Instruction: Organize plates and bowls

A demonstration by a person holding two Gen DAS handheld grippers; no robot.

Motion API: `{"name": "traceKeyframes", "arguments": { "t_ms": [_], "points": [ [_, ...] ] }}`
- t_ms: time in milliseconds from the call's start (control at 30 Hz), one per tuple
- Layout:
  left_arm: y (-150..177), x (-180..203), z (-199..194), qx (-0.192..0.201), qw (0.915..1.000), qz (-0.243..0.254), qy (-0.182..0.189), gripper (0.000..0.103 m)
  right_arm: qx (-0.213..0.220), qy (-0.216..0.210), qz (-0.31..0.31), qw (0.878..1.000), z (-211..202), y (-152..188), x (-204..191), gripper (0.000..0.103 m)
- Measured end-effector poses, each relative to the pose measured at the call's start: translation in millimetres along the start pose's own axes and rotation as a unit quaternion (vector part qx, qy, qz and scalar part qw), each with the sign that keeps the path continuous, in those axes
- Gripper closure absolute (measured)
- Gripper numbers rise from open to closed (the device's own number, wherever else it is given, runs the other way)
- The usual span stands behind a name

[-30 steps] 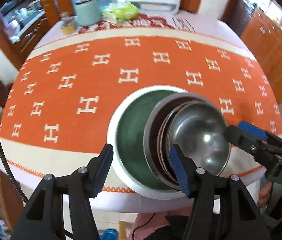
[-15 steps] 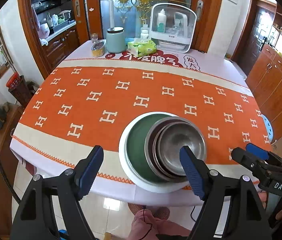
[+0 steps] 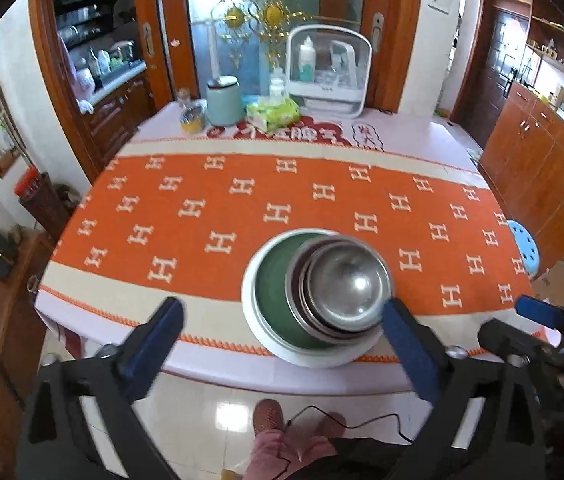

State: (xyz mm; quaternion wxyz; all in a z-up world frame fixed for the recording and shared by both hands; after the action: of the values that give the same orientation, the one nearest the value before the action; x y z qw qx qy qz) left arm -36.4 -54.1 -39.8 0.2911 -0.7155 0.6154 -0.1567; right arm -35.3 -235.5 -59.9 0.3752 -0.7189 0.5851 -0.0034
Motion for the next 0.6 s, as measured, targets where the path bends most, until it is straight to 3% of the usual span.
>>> {"name": "traceKeyframes", "arguments": {
  "t_ms": [133,233,467,600],
  "points": [
    [-16.5,-3.4,-5.8,0.029,0.9995,-0.003,-0.011,0.001,0.016,0.053,-0.005,0.998,-8.6,-1.3,-3.3,0.000],
    [-16.6,-1.4,-3.7,0.026,0.9996,0.008,-0.009,0.001,0.033,0.086,0.014,0.996,-11.3,-0.2,0.6,0.000],
    [-11.1,-1.1,-5.7,0.040,0.9989,0.015,-0.021,0.001,0.060,0.092,-0.005,0.994,-8.7,2.7,-17.4,0.000],
    [-10.0,-3.1,-8.0,0.059,0.9976,0.013,-0.034,0.001,0.074,0.110,0.014,0.991,-10.0,7.5,-13.4,0.000]
  ]
}}
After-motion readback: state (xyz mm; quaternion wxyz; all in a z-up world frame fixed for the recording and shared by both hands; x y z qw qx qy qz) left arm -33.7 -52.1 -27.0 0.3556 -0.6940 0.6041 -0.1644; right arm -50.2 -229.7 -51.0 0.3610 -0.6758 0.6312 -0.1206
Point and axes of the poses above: each gripper's, at about its wrist camera, not at the fingertips, and z roughly the way its jaws point, x to its right, y to its underside, the point moved 6 cm from there along z, roughly the way its jaws point, and after that the axes turned 12 degrees about -y, right-handed, at the moved point
